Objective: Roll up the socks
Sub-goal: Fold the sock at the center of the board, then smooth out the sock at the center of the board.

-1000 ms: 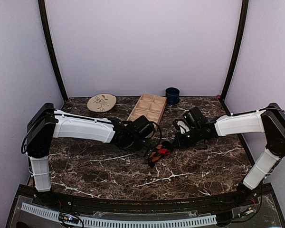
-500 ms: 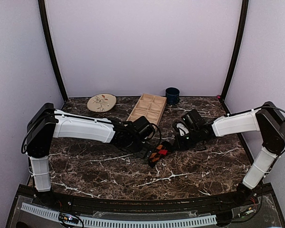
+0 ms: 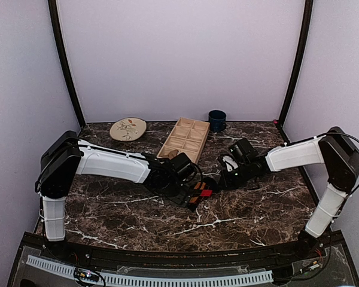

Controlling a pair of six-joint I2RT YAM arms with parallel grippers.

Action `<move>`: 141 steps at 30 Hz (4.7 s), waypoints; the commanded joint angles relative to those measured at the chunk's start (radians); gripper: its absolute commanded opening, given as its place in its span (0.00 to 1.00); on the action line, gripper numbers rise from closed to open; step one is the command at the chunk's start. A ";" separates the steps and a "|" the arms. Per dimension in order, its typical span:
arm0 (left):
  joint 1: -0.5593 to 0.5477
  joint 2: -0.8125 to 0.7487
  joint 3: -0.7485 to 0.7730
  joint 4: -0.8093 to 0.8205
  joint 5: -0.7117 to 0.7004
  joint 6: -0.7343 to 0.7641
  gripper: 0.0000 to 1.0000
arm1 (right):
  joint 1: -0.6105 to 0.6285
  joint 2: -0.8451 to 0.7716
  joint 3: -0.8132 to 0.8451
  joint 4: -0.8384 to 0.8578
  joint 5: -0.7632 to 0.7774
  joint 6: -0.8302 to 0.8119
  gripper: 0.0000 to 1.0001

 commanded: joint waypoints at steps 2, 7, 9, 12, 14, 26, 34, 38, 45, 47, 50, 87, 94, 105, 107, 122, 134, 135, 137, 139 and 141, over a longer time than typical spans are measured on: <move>0.002 0.008 0.000 -0.058 0.008 -0.020 0.86 | -0.010 0.021 0.023 0.018 0.014 -0.014 0.00; 0.002 0.013 -0.011 -0.069 0.010 -0.038 0.86 | -0.011 0.027 0.032 0.013 0.029 -0.018 0.00; 0.002 0.013 -0.014 -0.069 0.012 -0.047 0.86 | -0.011 0.030 0.044 0.006 0.038 -0.020 0.00; 0.002 0.013 -0.012 -0.069 0.012 -0.056 0.86 | -0.011 0.031 0.063 -0.012 0.054 -0.028 0.00; 0.002 0.014 -0.008 -0.068 0.011 -0.061 0.86 | -0.010 0.021 0.068 -0.020 0.059 -0.030 0.00; 0.002 0.020 0.032 -0.069 0.014 -0.080 0.86 | -0.004 -0.104 0.109 -0.045 0.076 -0.001 0.27; 0.002 0.020 0.046 -0.071 0.020 -0.082 0.86 | -0.001 -0.059 0.008 0.235 -0.192 0.198 0.02; 0.002 0.019 0.049 -0.071 0.036 -0.094 0.83 | 0.014 -0.009 -0.088 0.483 -0.313 0.351 0.00; 0.002 0.020 0.059 -0.071 0.061 -0.094 0.69 | 0.055 0.087 -0.133 0.744 -0.393 0.521 0.00; 0.002 0.020 0.058 -0.072 0.065 -0.095 0.65 | 0.067 0.112 -0.132 0.801 -0.402 0.561 0.00; 0.002 0.023 0.058 -0.072 0.070 -0.095 0.63 | 0.088 0.146 -0.119 0.840 -0.406 0.591 0.00; 0.049 0.137 0.096 -0.157 0.172 -0.096 0.21 | 0.103 0.292 -0.084 0.651 -0.181 0.530 0.00; 0.058 0.174 0.099 -0.178 0.222 -0.093 0.18 | 0.036 0.301 -0.099 0.687 -0.195 0.530 0.00; 0.064 0.200 0.116 -0.196 0.250 -0.090 0.17 | -0.059 0.301 -0.123 0.652 -0.186 0.483 0.00; 0.065 0.202 0.116 -0.193 0.253 -0.090 0.16 | -0.072 0.302 -0.131 0.651 -0.186 0.476 0.00; 0.066 0.204 0.117 -0.199 0.268 -0.096 0.15 | -0.125 0.269 -0.149 0.589 -0.148 0.403 0.00; 0.061 0.165 0.107 -0.175 0.272 -0.113 0.15 | -0.133 0.197 -0.116 0.531 -0.136 0.330 0.00; 0.059 0.157 0.107 -0.168 0.272 -0.115 0.15 | -0.133 0.190 -0.104 0.521 -0.147 0.318 0.01; 0.058 0.138 0.108 -0.153 0.268 -0.118 0.17 | -0.128 0.171 -0.077 0.479 -0.151 0.286 0.05; 0.057 0.123 0.114 -0.141 0.271 -0.119 0.20 | -0.120 0.149 -0.050 0.422 -0.129 0.250 0.08; 0.056 0.104 0.120 -0.133 0.268 -0.120 0.25 | -0.112 0.132 -0.025 0.368 -0.114 0.218 0.09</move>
